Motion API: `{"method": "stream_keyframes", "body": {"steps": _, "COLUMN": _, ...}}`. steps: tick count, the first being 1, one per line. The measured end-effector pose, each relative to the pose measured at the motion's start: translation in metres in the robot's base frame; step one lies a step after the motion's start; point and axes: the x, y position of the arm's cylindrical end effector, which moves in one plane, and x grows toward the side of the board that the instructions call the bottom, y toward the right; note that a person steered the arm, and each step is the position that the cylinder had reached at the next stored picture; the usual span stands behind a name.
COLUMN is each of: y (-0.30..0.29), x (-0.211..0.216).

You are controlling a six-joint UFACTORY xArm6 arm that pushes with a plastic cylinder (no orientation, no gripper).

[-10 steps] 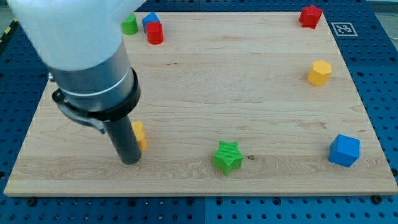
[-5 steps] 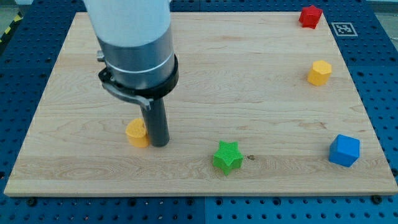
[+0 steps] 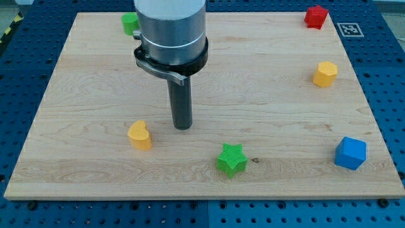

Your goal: Move the yellow heart towards the center

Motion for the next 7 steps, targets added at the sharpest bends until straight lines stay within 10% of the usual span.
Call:
{"method": "stream_keyframes", "body": {"steps": 2, "y": 0.003, "x": -0.009}}
{"method": "stream_keyframes", "body": {"steps": 4, "y": -0.007, "x": 0.071}}
{"method": "stream_keyframes", "body": {"steps": 7, "y": -0.056, "x": 0.039}}
